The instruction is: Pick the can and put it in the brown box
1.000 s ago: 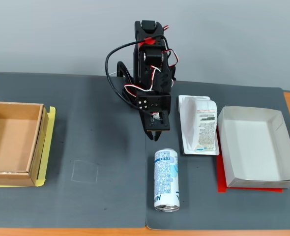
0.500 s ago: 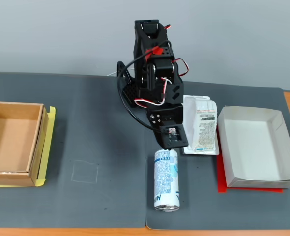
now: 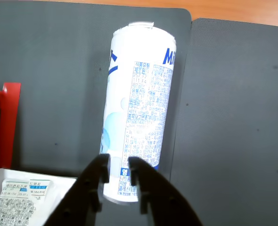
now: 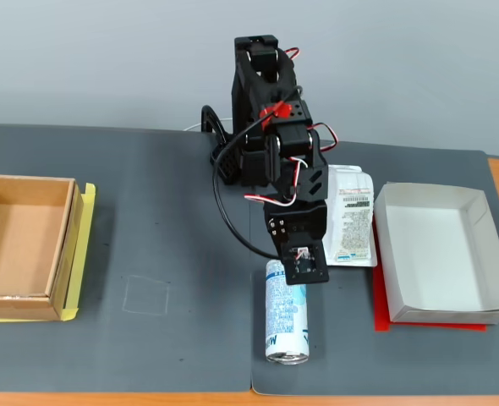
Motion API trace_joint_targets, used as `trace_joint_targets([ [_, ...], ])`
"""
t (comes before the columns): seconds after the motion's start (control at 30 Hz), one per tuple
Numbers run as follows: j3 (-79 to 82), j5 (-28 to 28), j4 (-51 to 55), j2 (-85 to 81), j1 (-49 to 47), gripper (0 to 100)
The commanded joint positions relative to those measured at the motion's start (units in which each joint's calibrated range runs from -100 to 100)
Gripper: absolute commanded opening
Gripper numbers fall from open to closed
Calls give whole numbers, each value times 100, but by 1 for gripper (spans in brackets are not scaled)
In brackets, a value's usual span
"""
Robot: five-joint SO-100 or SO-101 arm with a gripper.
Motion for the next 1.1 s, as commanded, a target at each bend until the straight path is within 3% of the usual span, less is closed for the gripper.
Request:
trace_joint_targets([
  [0.0,-494,8,-1,271,-11,16],
  [0.17,-584,-23,-10,568,-68,35],
  [0.33,-657,-28,-27,788,-255,42],
  [1.07,-1562,-28,-201,2474,-328,42],
])
